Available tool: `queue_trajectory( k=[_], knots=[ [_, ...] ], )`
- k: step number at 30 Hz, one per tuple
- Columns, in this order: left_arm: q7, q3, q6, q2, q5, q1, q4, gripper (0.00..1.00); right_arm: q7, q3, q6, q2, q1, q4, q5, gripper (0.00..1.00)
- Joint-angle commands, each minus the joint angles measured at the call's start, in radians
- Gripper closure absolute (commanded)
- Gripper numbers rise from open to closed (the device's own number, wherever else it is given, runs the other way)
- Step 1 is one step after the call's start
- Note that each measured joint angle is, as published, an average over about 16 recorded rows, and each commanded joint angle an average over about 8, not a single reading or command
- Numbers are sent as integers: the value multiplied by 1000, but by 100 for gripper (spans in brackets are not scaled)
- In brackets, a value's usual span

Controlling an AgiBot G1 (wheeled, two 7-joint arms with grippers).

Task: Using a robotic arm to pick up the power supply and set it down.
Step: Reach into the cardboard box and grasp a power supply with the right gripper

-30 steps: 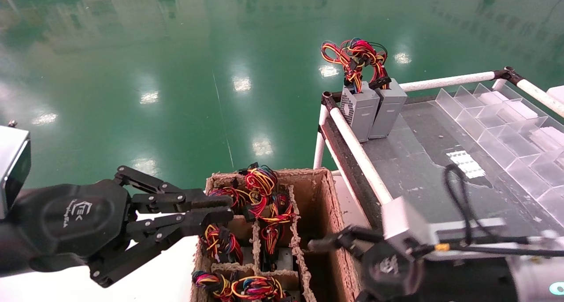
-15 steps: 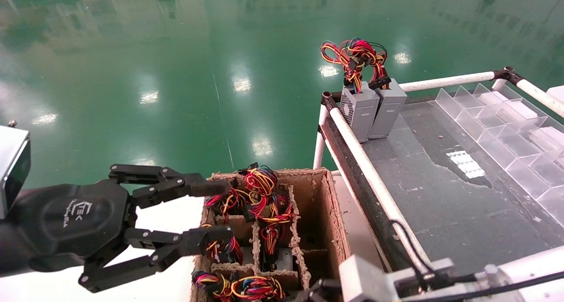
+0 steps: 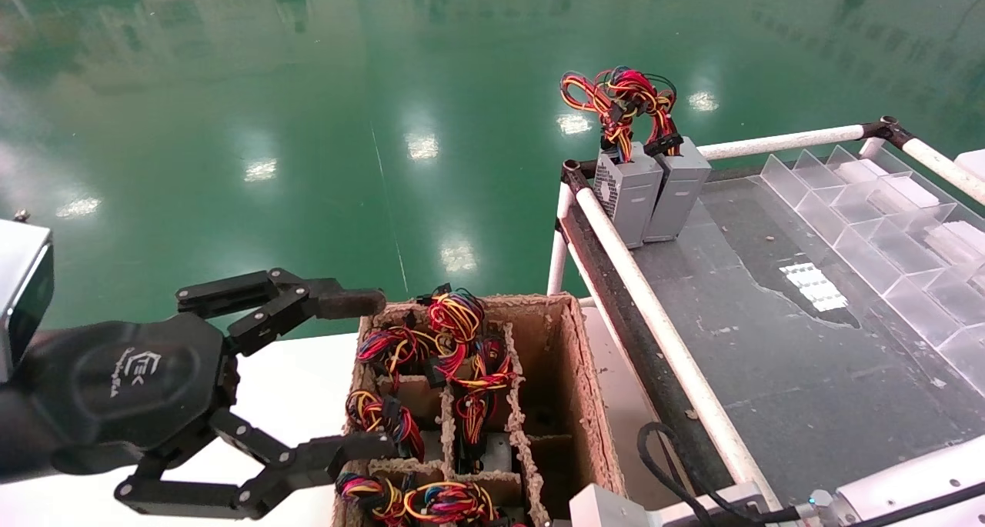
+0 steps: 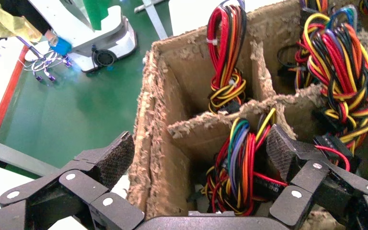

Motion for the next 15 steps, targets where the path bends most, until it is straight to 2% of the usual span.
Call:
queue_trajectory(
  k=[1, 2, 15],
  knots=[
    [0, 0, 0, 0, 0, 0, 0, 0, -4, -4, 1, -3, 1, -7, -5, 96],
    [0, 0, 0, 0, 0, 0, 0, 0, -6, -5, 2, -4, 2, -13, -6, 100],
    [0, 0, 0, 0, 0, 0, 0, 0, -12, -21, -1, -18, 13, -83, -11, 100]
  ],
)
